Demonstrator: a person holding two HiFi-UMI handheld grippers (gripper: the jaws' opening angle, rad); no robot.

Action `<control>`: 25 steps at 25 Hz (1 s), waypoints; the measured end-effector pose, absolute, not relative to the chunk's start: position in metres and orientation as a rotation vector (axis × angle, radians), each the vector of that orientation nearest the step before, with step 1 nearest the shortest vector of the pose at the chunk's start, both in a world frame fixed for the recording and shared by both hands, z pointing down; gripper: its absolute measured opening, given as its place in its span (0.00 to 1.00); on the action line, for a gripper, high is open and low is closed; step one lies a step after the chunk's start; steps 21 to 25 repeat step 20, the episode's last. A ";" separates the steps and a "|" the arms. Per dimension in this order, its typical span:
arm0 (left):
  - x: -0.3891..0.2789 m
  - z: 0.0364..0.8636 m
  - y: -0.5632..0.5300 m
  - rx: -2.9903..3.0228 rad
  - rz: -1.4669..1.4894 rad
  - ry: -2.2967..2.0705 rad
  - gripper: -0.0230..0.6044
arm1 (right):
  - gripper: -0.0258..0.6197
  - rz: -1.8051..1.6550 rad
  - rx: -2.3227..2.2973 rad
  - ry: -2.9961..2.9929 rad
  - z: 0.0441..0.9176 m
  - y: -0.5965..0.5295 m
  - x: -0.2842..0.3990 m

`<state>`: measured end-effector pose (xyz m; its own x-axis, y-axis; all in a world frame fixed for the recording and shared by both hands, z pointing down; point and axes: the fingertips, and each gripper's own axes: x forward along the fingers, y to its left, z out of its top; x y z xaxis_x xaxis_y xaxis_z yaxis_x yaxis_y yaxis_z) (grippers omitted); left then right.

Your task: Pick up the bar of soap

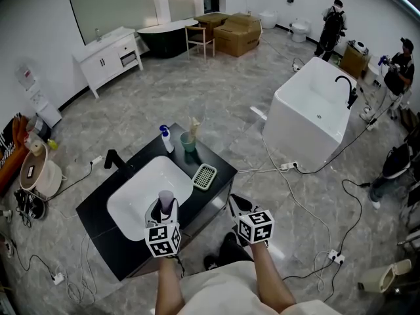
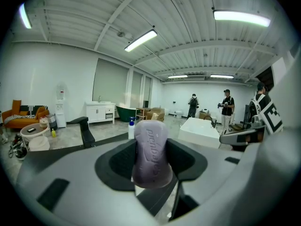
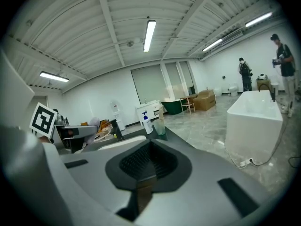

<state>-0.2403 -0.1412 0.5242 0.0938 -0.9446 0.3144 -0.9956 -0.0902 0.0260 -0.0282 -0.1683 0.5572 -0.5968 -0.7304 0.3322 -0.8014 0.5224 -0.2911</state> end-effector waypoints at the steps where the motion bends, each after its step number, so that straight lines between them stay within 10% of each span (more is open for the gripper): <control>1: -0.240 0.525 -0.141 2.135 0.317 -1.945 0.36 | 0.05 0.625 1.311 -2.592 0.557 -0.168 -0.029; 25: -0.237 0.526 -0.146 2.131 0.328 -1.950 0.36 | 0.05 0.629 1.296 -2.598 0.559 -0.175 -0.027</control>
